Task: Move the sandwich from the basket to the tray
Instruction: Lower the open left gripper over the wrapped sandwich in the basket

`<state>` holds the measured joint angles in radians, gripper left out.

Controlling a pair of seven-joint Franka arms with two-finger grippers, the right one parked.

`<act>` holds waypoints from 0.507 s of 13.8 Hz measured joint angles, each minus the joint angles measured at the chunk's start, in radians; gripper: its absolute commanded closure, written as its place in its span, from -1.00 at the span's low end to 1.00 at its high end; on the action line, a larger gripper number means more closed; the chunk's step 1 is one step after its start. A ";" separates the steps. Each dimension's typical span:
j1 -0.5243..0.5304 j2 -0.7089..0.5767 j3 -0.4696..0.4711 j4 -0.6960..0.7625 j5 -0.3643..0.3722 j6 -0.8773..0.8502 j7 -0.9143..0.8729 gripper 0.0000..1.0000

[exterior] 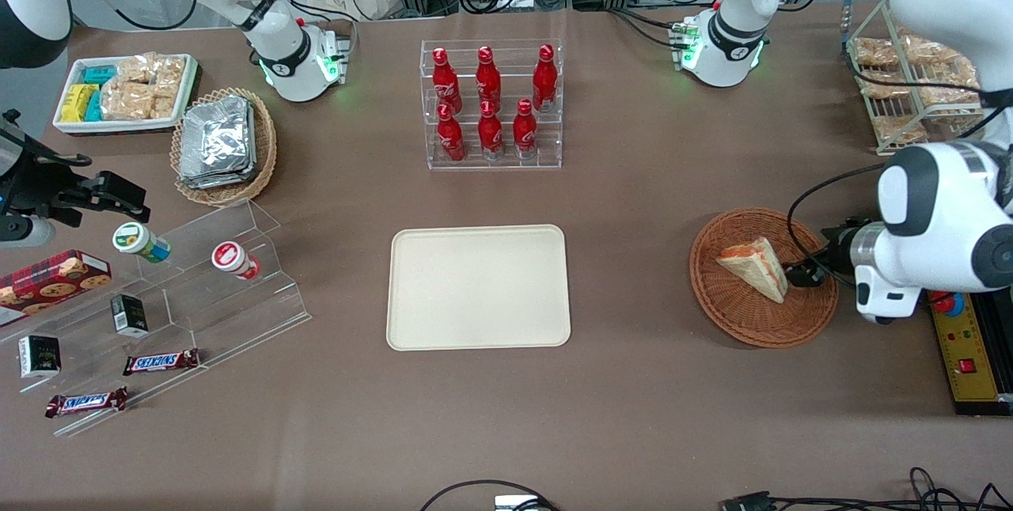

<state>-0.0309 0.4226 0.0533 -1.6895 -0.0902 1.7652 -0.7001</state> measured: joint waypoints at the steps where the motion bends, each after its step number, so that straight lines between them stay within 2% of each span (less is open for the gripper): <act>1: 0.000 0.018 0.001 -0.003 -0.021 0.022 -0.024 -0.99; 7: 0.000 0.070 0.001 -0.129 -0.066 0.240 -0.076 -1.00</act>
<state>-0.0311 0.4929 0.0540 -1.8189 -0.1565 2.0048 -0.7759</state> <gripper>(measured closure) 0.000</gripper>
